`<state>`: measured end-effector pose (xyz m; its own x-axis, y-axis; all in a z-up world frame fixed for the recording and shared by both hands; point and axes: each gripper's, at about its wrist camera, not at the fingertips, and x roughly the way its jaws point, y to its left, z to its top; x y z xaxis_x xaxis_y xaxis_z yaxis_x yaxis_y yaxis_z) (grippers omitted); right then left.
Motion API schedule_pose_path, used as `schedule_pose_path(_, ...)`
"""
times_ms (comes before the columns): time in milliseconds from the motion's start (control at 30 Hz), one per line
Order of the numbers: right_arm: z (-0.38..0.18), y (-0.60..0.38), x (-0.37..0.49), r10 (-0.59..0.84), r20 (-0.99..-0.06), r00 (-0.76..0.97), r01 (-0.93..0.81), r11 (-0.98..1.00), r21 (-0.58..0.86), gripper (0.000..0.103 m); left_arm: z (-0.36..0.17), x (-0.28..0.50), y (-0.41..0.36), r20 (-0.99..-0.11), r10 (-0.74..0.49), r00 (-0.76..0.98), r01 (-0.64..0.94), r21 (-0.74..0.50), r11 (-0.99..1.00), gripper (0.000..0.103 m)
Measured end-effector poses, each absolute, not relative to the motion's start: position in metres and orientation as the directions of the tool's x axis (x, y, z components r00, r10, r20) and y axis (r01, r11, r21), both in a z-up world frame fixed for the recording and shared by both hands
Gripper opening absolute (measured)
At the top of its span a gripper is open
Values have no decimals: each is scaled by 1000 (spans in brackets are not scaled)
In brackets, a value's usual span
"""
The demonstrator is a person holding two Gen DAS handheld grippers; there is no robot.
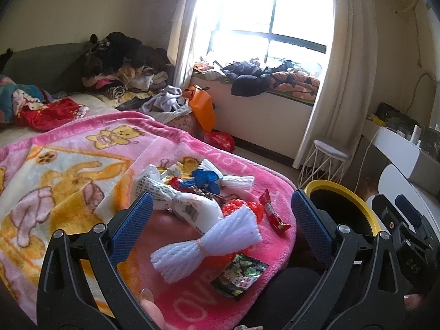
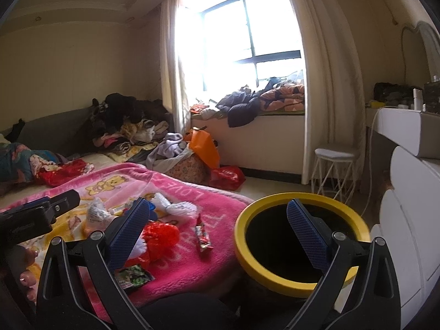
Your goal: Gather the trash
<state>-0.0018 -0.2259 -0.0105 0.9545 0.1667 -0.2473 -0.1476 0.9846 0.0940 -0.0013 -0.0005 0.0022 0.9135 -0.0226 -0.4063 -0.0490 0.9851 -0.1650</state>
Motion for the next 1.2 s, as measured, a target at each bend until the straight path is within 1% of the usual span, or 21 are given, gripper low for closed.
schedule_pose_path(300,-10,-190,12,303,-300,905,-293,953,79,97,2,9,36,-423,26,906,-122,-200,972,93)
schedule_pose_path(567,-12,-144,32,438,-373,818,-442,894,80,97,3,14,82,-423,101,900,-216,-232,948,92)
schedule_pose_path(767,-19,-117,51,491,-442,751,-507,857,90,97,-2,22,112,-433,130,892,-254,-243,936,92)
schedule_pose_path(900,-26,-106,66,511,-495,703,-541,836,95,97,-11,37,124,-431,94,898,-220,-254,942,92)
schedule_pose_path(967,-29,-103,71,514,-513,687,-552,829,91,96,-17,51,128,-458,83,885,-215,-245,945,92)
schedule_pose_path(1100,-35,-98,83,504,-545,670,-557,827,78,95,-31,73,129,-509,25,860,-189,-274,943,92)
schedule_pose_path(1167,-40,-97,91,499,-572,650,-558,825,86,88,-40,84,130,-534,15,845,-185,-266,946,92)
schedule_pose_path(1200,-42,-96,95,498,-586,639,-559,824,91,86,-43,88,130,-546,10,838,-183,-263,947,92)
